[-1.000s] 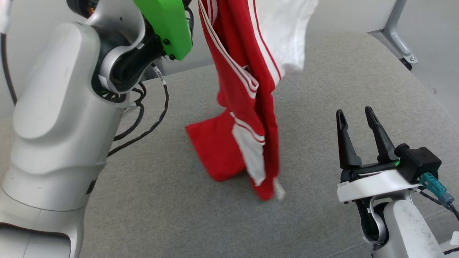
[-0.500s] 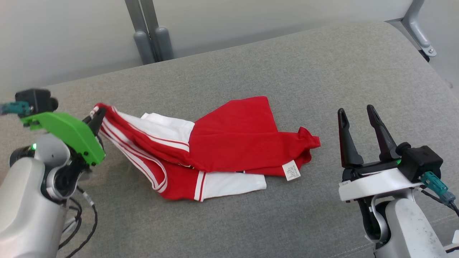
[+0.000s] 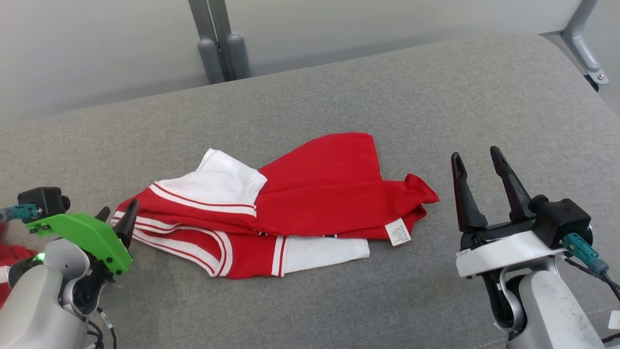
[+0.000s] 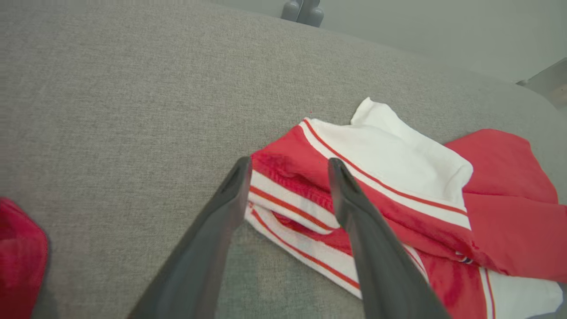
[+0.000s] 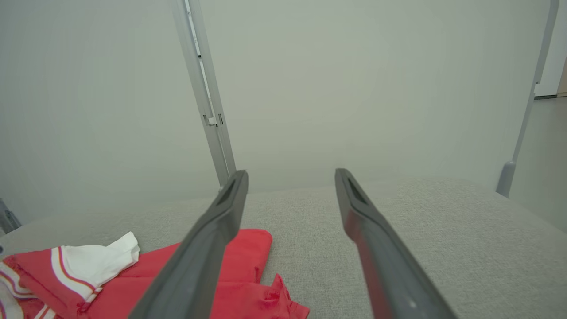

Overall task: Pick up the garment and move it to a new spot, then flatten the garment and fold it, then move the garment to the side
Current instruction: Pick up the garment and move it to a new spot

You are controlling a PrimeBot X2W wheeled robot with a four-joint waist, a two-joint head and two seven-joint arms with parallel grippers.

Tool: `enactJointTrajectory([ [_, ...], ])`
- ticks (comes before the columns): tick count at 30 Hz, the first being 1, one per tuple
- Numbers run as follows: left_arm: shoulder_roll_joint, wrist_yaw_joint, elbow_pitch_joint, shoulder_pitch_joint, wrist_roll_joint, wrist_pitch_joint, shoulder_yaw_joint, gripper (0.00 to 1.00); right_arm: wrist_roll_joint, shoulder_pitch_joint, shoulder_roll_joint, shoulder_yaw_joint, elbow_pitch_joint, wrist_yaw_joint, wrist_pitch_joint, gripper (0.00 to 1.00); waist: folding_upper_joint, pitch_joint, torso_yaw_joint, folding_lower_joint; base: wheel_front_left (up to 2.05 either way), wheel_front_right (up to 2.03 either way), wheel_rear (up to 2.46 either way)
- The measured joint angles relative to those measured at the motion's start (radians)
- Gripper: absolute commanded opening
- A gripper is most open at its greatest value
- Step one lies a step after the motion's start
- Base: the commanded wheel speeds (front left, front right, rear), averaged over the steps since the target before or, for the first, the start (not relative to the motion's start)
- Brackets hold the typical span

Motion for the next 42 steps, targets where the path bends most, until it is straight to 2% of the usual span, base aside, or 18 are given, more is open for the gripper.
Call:
enactJointTrajectory([
  [2, 0.009, -0.003, -0.013, 0.000, 0.016, -0.005, -0.017, 1.00, 0.000, 0.005, -0.003, 0.002, 0.001, 0.000, 0.000, 1.00, 0.0000, -0.005, 0.010, 0.0000, 0.00, 0.00, 0.00],
  [6, 0.063, -0.007, -0.076, 0.000, 0.063, -0.051, -0.035, 1.00, 0.000, 0.016, -0.014, 0.001, 0.001, 0.000, 0.000, 1.00, 0.0000, -0.016, 0.034, 0.0000, 0.00, 0.00, 0.00],
  [8, 0.082, 0.009, -0.130, 0.002, 0.091, -0.098, -0.029, 1.00, -0.001, 0.020, -0.016, -0.003, 0.000, 0.000, 0.000, 1.00, 0.0000, -0.023, 0.046, 0.0000, 0.00, 0.00, 0.00],
  [12, 0.081, 0.064, -0.265, 0.069, 0.116, -0.205, -0.004, 1.00, -0.004, 0.042, -0.018, -0.008, -0.002, 0.000, 0.000, 1.00, 0.0000, -0.036, 0.068, 0.0000, 0.00, 0.00, 0.00],
  [18, 0.048, 0.180, -0.439, 0.233, 0.158, -0.382, 0.041, 1.00, -0.004, 0.071, -0.014, -0.010, -0.001, 0.000, 0.000, 1.00, 0.0000, -0.054, 0.088, 0.0000, 0.00, 0.00, 0.00],
  [21, 0.019, 0.236, -0.513, 0.324, 0.193, -0.428, 0.056, 1.00, -0.004, 0.089, -0.011, -0.011, -0.002, 0.000, 0.000, 1.00, 0.0000, -0.059, 0.090, 0.0000, 0.00, 0.00, 0.00],
  [25, -0.033, 0.278, -0.586, 0.417, 0.237, -0.446, 0.087, 1.00, -0.002, 0.103, -0.009, -0.016, -0.002, 0.000, 0.000, 1.00, 0.0000, -0.060, 0.087, 0.0000, 0.00, 0.00, 0.00],
  [28, -0.085, 0.281, -0.636, 0.476, 0.302, -0.449, 0.118, 1.00, 0.003, 0.116, -0.005, -0.027, -0.004, 0.000, 0.000, 1.00, 0.0000, -0.058, 0.087, 0.0000, 0.00, 0.00, 0.00],
  [33, -0.145, 0.253, -0.654, 0.523, 0.414, -0.450, 0.143, 1.00, 0.005, 0.122, 0.002, -0.039, -0.007, 0.000, 0.000, 1.00, 0.0000, -0.052, 0.093, 0.0000, 0.00, 0.00, 0.00],
  [42, -0.222, 0.185, -0.623, 0.540, 0.491, -0.451, 0.192, 1.00, 0.004, 0.134, -0.006, -0.035, 0.001, 0.000, 0.000, 1.00, 0.0000, -0.055, 0.097, 0.0000, 0.00, 0.00, 0.00],
])
